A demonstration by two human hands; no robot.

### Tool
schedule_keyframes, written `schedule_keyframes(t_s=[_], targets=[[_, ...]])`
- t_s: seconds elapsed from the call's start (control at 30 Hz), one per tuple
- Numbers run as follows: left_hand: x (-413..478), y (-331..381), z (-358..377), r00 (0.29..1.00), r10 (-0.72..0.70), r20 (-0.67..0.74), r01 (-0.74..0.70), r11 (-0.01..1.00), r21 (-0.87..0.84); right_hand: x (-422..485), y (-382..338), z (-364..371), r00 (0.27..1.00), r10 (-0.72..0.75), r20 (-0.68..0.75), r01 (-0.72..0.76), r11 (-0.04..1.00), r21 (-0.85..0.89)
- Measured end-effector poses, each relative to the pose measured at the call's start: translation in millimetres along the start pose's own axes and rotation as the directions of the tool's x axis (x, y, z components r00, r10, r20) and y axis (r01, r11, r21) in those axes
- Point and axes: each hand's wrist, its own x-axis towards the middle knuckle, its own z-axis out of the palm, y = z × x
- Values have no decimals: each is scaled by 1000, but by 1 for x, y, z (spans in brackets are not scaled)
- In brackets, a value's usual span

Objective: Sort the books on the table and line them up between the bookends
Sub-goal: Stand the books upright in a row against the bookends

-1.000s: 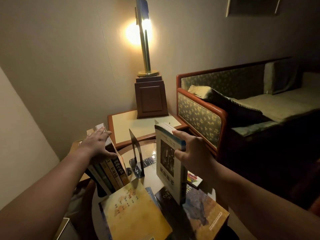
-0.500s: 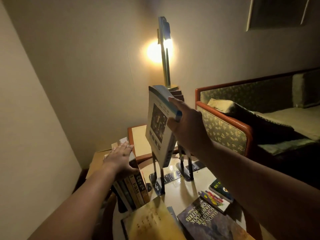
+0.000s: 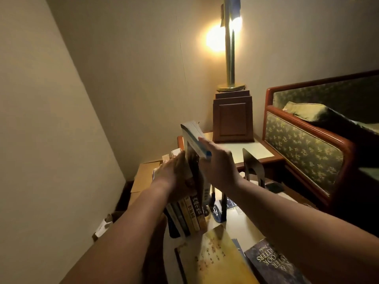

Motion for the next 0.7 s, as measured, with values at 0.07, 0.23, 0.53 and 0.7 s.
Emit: schedule_keyframes(t_s=[0.07, 0.23, 0.53, 0.7], targets=[[2, -3, 2, 998, -35, 61, 32, 998, 52, -11, 8, 7, 999, 1, 41, -3, 999, 37], [1, -1, 2, 998, 41, 49, -44, 997, 65, -33, 21, 24, 992, 61, 114, -77, 987, 143], [6, -8, 7, 994, 82, 71, -92, 985, 146, -60, 32, 39, 968, 131, 213, -170, 970, 175], [-1, -11, 3, 994, 85, 69, -94, 985, 147, -75, 31, 37, 873, 344, 346, -452, 837, 308]])
